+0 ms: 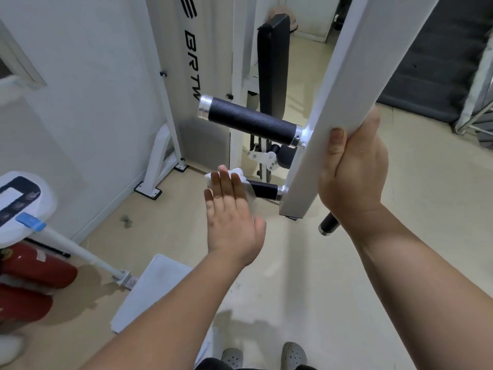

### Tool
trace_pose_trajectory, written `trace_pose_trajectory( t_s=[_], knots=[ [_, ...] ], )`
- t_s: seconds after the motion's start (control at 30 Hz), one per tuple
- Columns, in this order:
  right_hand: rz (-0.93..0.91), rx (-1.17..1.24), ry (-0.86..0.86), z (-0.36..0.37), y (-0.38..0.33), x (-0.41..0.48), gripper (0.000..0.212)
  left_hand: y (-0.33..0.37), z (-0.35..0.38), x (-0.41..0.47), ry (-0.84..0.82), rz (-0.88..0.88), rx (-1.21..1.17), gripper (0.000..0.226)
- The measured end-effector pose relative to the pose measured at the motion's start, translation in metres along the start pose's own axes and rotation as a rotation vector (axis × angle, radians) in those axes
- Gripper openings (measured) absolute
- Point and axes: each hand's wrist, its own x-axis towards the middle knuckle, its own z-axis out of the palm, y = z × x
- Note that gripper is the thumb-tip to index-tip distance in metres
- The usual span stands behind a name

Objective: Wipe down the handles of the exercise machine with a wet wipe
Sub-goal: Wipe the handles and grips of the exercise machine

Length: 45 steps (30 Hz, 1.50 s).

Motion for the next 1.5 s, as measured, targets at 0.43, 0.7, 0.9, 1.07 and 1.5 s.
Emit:
trace_pose_trajectory(
  t_s=[0.43,0.7,0.9,1.07,1.5],
  knots=[
    [-0.225,0.021,-0.272,-0.02,0.014,0.014,0.076,0.131,0.02,-0.01,0.223,-0.343,-0.86,0.076],
    [-0.383,0.013,-0.379,-0.037,0.029,0.014,0.092,0.144,0.006,0.024,0.412,-0.644,-1.168,0.083],
    [-0.413,0.025,-0.407,-0.034,0.024,0.017,0.101,0.105,-0.012,0.051,0.509,-0.79,-1.171,0.079],
    [-0.402,0.008,-0.41,-0.032,0.028,0.016,0.109,0.151,0.001,0.024,0.457,-0.595,-1.291,0.078],
    [-0.4,-0.082,-0.413,-0.025,0.031,0.017,0.112,0.095,-0.01,0.062,0.501,-0.793,-1.182,0.069]
  ],
)
